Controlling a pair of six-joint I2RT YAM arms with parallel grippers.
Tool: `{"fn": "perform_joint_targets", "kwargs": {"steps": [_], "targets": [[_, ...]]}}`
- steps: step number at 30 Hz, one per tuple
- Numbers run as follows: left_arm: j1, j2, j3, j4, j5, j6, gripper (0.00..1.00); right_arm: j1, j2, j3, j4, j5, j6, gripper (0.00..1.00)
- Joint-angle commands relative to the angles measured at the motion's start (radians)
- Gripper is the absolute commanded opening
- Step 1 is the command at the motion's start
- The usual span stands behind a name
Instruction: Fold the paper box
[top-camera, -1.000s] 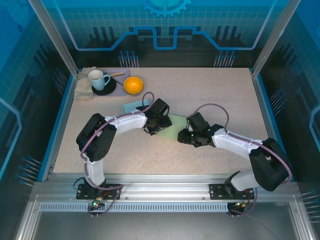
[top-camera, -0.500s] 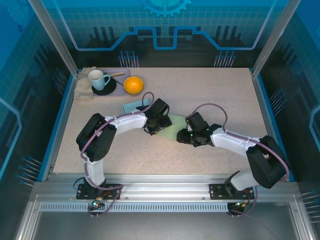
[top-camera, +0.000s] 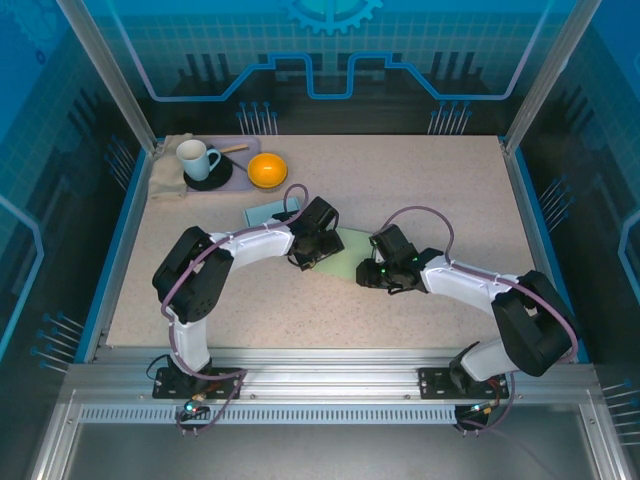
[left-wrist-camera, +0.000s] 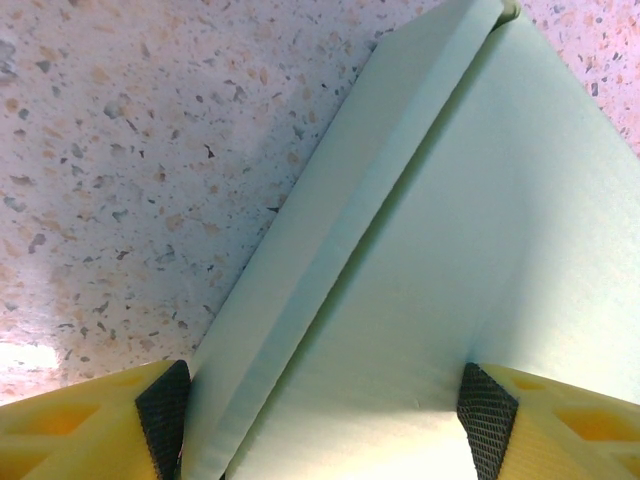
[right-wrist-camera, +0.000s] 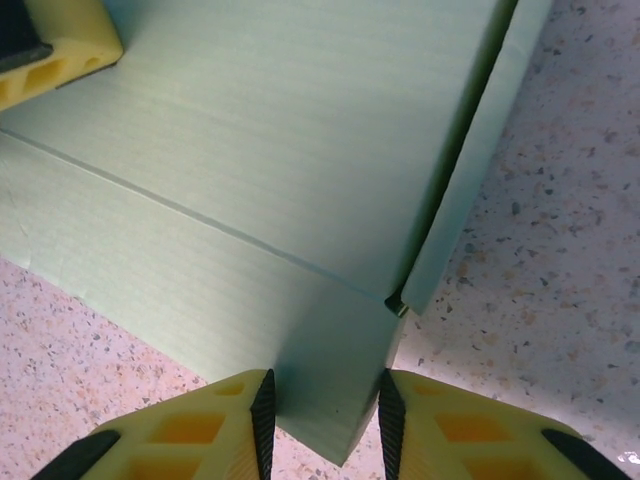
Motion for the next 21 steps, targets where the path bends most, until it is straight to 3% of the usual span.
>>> {"fn": "perform_joint_targets", "kwargs": {"steps": [1,21], "targets": [[-0.006,0.031,-0.028,-0.047,-0.017,-0.006,0.74,0.011,0.004,-0.019,0.033,0.034,-0.051,0.33],[-0.006,0.042,-0.021,-0.051,-0.017,-0.006,0.74,0.023,0.003,0.009,-0.043,0.074,-0.068,0.38]]}}
